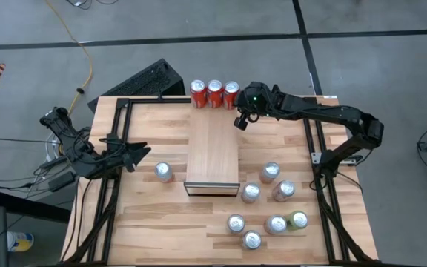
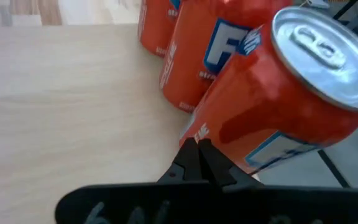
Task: Place canned beverage on shelf
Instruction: Put the red soda can on the shelf aligned with the other red soda can, then put the top red-silver soda can on the shelf
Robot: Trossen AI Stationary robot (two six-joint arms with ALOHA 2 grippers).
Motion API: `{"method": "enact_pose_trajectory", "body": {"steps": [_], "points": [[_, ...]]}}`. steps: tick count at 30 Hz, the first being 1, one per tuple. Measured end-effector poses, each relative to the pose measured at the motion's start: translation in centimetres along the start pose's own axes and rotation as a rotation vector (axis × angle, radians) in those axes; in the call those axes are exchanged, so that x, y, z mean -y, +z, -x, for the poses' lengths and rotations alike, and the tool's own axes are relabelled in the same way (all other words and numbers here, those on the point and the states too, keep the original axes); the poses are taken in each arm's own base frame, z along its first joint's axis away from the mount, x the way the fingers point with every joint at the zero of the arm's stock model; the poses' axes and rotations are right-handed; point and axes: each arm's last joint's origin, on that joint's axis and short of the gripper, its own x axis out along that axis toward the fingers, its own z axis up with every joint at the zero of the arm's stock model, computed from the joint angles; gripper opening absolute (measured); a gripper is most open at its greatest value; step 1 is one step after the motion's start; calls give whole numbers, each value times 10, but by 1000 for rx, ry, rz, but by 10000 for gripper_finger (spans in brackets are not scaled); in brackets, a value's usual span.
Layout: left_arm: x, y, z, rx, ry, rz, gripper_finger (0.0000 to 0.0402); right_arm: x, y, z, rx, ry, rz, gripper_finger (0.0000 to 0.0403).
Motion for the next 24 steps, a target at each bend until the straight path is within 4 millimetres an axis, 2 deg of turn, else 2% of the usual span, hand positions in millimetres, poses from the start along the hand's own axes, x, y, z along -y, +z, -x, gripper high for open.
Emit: {"method": "enact_pose_trajectory", "body": {"steps": [4,7,11,17,20,24], "points": [[-1,0,0,1,4,-5,251,-1,-1,2,-12,7,3,0],[-1,0,0,1,4,4,251,-3,1,17,-39,28,15,0],[-1,0,0,-3,2,22,251,-10,6,51,-129,82,25,0],[-1,0,0,-3,2,34,251,-23,11,111,-239,196,-145,7],[-1,0,0,0,3,34,251,-36,4,132,-321,240,-163,38],[-1,0,0,0,3,37,251,-55,-13,152,-511,252,-194,125]]}}
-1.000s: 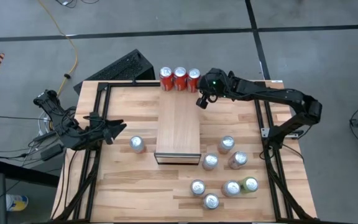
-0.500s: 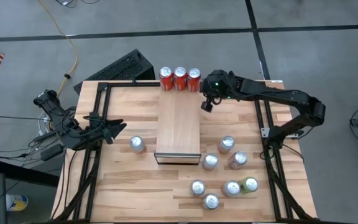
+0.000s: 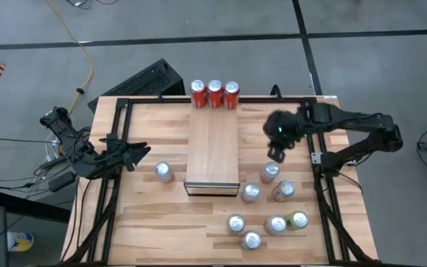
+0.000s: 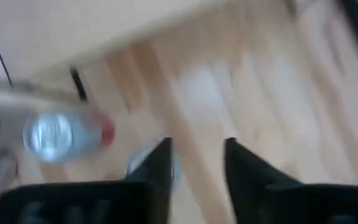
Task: Place canned beverage on shelf
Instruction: Put the top red-silver soda can on the shelf
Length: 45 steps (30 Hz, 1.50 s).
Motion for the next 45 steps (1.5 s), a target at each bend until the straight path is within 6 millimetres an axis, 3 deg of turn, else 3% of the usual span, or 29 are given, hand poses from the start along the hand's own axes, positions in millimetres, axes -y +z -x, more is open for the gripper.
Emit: {"method": "enact_pose_trajectory", "body": {"steps": [6,9,12,18,26,30,34,40,45], "points": [[0,0,0,-5,-3,-1,251,-23,-21,-3,-94,0,-61,289],[0,0,0,-5,-3,-3,251,-34,-26,-7,-114,4,-81,341],[0,0,0,-7,-4,-3,251,-45,-29,-15,-149,-5,-56,367],[0,-1,0,-14,-9,-12,251,-70,-31,-37,-214,-56,62,367],[0,-1,0,-29,-18,-13,251,-80,-27,-60,-252,-142,151,361],[0,-1,0,-40,-24,-17,251,-70,-35,-54,-227,-149,116,360],[0,-2,0,-46,-24,-25,251,-57,-62,-44,-221,-145,7,360],[-1,-2,0,-46,-20,-27,251,-68,-95,-23,-277,33,-55,360],[-1,-2,0,-31,-10,-27,251,-75,-111,-15,-272,13,-100,360]]}}
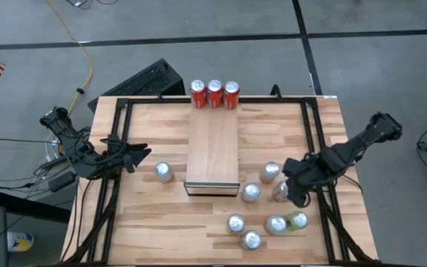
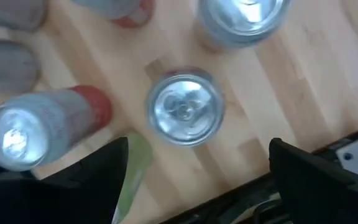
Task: Place canned beverage on shelf
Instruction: Put the top red-silver soda can on the shelf
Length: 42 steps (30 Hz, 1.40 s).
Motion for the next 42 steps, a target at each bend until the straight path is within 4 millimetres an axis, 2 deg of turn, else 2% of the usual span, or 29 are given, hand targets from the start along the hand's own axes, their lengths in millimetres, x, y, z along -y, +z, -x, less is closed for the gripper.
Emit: {"method": "enact_pose_trajectory", "body": {"steps": [4,10,16,23,29,35,42], "points": [[0,0,0,4,5,-6,251,-9,-4,-12,-5,-44,18,360],[-1,0,0,5,6,-5,251,-17,0,-24,16,-110,118,360],[0,0,0,5,5,-4,251,-15,7,-24,43,-106,150,360],[-1,0,0,-1,2,-6,251,-18,7,-24,60,-75,208,360],[0,0,0,-9,-3,-4,251,-19,0,-48,38,-57,223,360],[0,0,0,-11,-5,-2,251,-13,-4,-62,9,-96,229,360],[0,0,0,-10,-5,-2,251,-16,-3,-79,20,-14,232,344]]}}
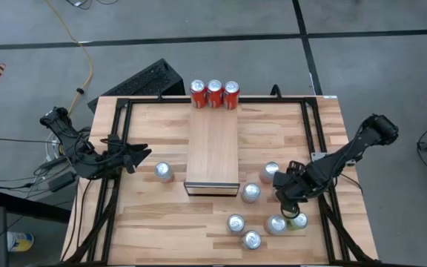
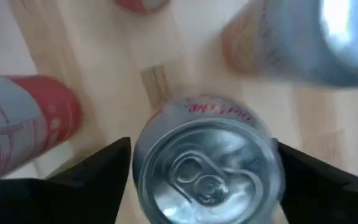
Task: Place canned beverage on shelf
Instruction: Put the top red-silver soda can on the shelf
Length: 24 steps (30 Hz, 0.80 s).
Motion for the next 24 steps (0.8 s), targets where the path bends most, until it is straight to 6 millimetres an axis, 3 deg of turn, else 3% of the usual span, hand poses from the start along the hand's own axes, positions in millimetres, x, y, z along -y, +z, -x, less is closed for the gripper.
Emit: {"method": "enact_pose_trajectory", "body": {"steps": [7,13,20,24], "points": [[0,0,0,0,2,-4,251,4,2,-3,-37,15,-25,263],[-1,-1,0,0,5,-13,251,3,6,5,-87,74,2,263],[-1,-1,0,3,9,-18,251,10,25,52,-73,71,8,263],[-2,-1,0,3,11,-21,251,22,43,88,27,48,12,263]]}}
